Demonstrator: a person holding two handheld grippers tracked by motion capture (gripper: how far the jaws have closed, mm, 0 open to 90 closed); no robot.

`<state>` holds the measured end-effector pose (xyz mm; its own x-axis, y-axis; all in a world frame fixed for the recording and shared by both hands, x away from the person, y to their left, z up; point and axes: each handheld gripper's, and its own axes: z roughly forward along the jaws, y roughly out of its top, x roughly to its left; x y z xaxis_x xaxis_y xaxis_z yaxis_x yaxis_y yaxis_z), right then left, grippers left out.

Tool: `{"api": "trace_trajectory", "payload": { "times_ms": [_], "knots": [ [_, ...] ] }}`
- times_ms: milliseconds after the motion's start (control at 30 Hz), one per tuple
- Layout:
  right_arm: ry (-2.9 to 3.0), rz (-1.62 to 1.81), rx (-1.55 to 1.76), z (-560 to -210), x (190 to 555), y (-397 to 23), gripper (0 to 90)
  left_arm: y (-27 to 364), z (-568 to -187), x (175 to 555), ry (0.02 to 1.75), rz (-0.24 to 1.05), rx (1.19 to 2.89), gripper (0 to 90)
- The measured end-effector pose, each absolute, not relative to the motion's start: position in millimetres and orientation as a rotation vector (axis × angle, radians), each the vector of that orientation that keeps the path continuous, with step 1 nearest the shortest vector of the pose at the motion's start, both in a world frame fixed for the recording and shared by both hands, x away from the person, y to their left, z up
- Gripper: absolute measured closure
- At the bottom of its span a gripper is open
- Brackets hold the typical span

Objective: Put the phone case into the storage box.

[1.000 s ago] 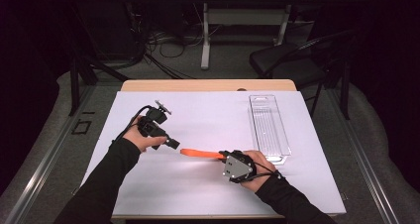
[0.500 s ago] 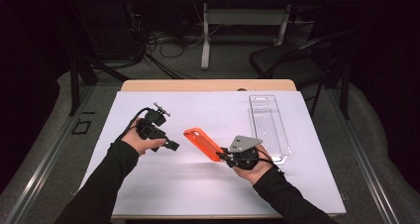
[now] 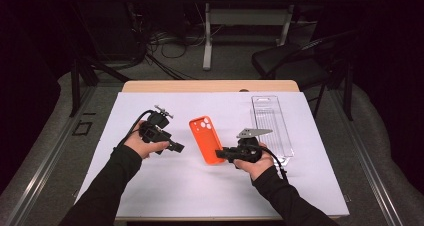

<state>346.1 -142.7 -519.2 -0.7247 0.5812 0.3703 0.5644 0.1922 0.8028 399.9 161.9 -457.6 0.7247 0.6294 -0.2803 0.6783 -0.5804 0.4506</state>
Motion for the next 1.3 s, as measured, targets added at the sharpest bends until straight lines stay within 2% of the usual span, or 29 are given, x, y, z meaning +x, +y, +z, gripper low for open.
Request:
{"api": "trace_trajectory", "payload": {
  "times_ms": [500, 733, 1300],
  "knots": [
    [2.381, 1.758, 1.322, -524, 346, -148, 80.6, 159, -462, 396, 0.979, -0.144, 2.275, 28.0],
    [2.365, 1.799, 1.332, -524, 343, -147, 80.6, 159, -462, 395, 0.966, -0.216, 2.193, 32.6],
    [2.32, 1.858, 1.335, -528, 339, -148, 80.6, 149, -466, 386, 0.964, -0.233, 2.163, 42.8]
  ]
}}
